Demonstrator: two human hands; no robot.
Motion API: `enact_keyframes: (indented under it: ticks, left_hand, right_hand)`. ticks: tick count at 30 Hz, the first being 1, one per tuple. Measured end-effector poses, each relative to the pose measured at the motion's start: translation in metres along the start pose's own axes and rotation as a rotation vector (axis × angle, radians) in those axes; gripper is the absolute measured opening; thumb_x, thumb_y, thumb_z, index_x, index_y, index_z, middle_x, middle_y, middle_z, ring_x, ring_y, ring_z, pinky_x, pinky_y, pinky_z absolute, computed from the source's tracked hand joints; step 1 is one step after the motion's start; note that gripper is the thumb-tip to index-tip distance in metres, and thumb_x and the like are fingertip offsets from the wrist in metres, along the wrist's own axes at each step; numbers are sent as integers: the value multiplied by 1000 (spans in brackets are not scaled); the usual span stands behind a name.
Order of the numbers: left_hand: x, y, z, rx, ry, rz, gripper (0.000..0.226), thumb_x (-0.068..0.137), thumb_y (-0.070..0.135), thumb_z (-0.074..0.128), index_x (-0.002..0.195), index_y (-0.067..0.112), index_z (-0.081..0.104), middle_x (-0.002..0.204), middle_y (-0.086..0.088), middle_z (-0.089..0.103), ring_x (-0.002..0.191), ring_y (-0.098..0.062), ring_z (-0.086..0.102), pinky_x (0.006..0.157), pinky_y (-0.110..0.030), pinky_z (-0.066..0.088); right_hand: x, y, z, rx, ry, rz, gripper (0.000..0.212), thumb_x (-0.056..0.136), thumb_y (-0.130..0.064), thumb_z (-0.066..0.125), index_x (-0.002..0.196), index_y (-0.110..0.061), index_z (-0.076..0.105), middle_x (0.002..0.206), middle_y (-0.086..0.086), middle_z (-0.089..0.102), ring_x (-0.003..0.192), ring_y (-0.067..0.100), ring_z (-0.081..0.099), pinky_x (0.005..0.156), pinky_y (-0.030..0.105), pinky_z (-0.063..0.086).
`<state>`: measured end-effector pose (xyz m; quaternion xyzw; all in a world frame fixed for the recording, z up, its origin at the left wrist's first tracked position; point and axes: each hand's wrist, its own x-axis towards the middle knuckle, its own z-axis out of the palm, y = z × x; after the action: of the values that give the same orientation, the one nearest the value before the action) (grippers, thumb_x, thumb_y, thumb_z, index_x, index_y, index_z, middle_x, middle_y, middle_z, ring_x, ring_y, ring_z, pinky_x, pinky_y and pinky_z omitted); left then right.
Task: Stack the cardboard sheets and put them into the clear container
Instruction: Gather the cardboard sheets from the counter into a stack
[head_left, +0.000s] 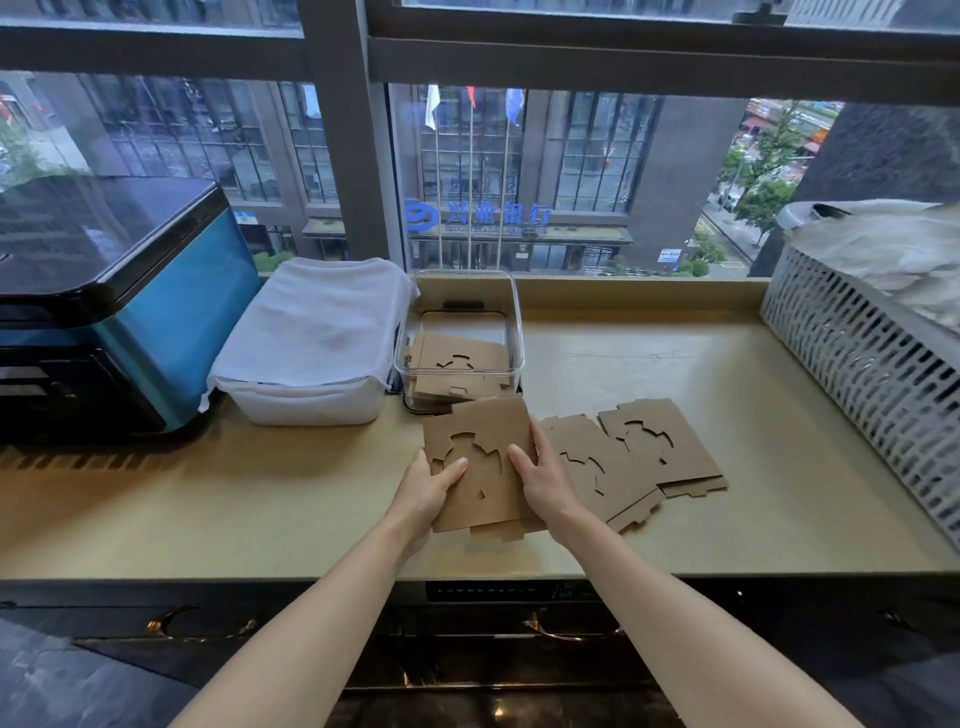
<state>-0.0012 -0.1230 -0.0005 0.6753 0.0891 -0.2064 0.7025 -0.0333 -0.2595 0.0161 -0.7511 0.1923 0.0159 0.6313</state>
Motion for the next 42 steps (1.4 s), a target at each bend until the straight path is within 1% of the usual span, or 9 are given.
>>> enact_keyframes:
  ticks: [4,10,12,14,16,18,24,31,42]
  left_hand:
    - [-2,-2,19,-4,-2,0,22,90,8,53,111,10,45,103,-7,60,83,-15,59,66,-26,50]
    - [-4,-1,40,-27,-2,-16,24,91,7,51,115,10,48,105,-9,61,80,-15,60,63,-27,49]
    - [-3,1,44,-42,16,-18,24,91,7,51,115,9,49,105,-10,61,79,-16,61,62,-27,50]
    - [-1,1,42,-44,45,-24,28,91,8,51,119,7,48,110,-12,62,82,-19,61,61,-29,50]
    - [1,0,40,-35,75,-31,29,91,9,51,120,8,48,111,-13,62,84,-22,62,63,-32,51]
    - [2,-2,37,-22,109,-38,28,91,8,51,118,8,48,112,-14,61,91,-26,60,75,-36,51]
    - [2,-8,23,1,188,-62,32,90,9,53,121,5,47,117,-17,60,98,-29,59,86,-42,51]
    - [1,-11,9,9,249,-86,37,89,9,53,125,2,46,123,-21,60,110,-37,59,93,-49,50]
    - [5,-10,-4,-6,262,-119,36,90,10,53,124,4,46,123,-21,60,99,-32,59,86,-43,51]
  right_hand:
    - [-1,7,-13,-82,7,-10,53,99,-21,35,149,-26,18,146,0,43,130,20,45,109,36,37]
    - [5,8,-39,-113,-21,6,51,98,-23,38,148,-21,24,137,0,47,133,21,42,112,38,34]
    - [11,7,-52,-187,2,42,55,96,-27,43,148,-17,24,130,9,50,126,23,47,109,37,36]
    - [17,6,-68,-307,56,66,64,92,-26,53,147,-14,24,116,5,48,112,21,50,97,33,40]
    - [24,6,-82,-434,102,98,74,85,-26,63,146,-10,24,133,9,46,123,24,45,102,36,39]
    - [29,9,-92,-582,118,159,81,80,-30,69,144,-6,26,148,12,35,138,28,31,111,40,32]
    - [36,16,-93,-805,72,291,104,69,-44,76,146,-4,18,154,12,20,143,32,17,114,43,22]
    - [36,14,-76,-949,74,333,107,64,-49,77,143,-2,23,149,13,26,138,31,25,109,40,29]
    - [36,9,-49,-941,106,360,113,57,-57,78,142,-6,25,145,13,27,135,30,29,105,42,33]
